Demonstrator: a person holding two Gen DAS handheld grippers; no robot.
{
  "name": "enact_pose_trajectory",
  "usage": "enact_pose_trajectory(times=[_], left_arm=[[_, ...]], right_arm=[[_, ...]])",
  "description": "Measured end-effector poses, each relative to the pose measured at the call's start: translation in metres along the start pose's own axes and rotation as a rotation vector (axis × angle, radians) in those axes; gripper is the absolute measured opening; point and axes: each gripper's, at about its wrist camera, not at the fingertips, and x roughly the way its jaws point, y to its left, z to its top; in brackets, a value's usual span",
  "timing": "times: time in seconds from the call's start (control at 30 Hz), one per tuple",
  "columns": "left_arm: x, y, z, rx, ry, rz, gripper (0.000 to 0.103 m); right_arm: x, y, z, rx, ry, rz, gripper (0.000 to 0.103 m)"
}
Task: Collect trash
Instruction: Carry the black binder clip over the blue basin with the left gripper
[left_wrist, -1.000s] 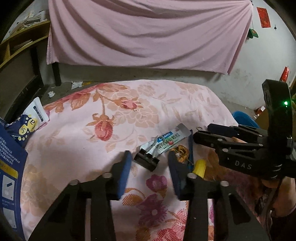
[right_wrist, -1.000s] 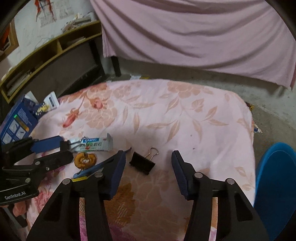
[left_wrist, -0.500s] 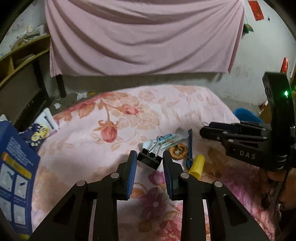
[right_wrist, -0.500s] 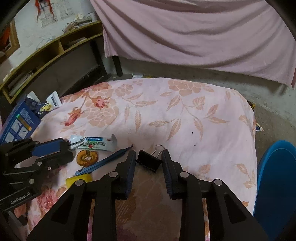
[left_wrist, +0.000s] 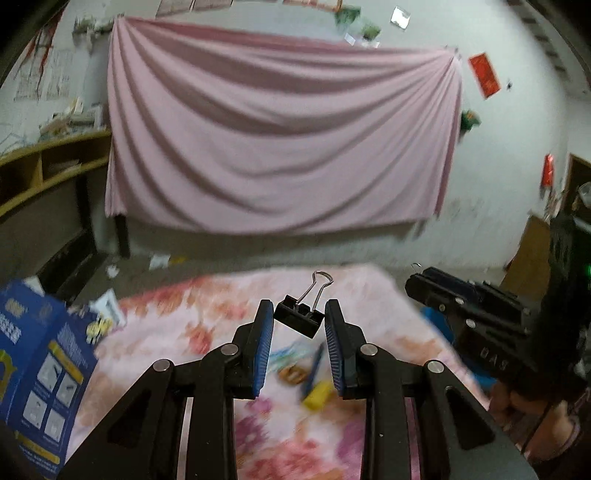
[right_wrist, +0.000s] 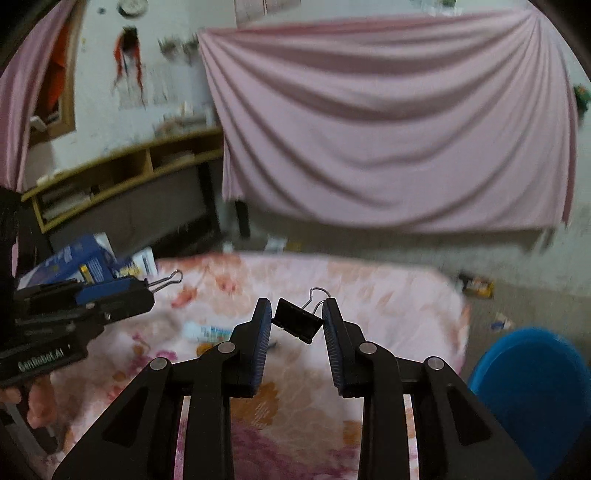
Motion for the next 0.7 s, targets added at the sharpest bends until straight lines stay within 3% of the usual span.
enact_pose_trajectory(times=[0.23,0.37,0.7], left_arm=[[-0.024,-0.04,0.028,0.051,-0.142,-0.058,0.024],[-0.032,-0.068,0.038,0.101,-0.198,-0.09,0.024],[-0.034,-0.14,0.046,0.192,-0.279,-0.181,0.024]], right_arm=[[-0.057,-0.018,0.008,-0.009,-0.264,-0.048,0.026],[-0.083,-0.028,0.008,-0.013,-0.372,-0.091,0.026],[-0.142,-0.065,-0.003,0.033,-0.531,-0.219,0.026]])
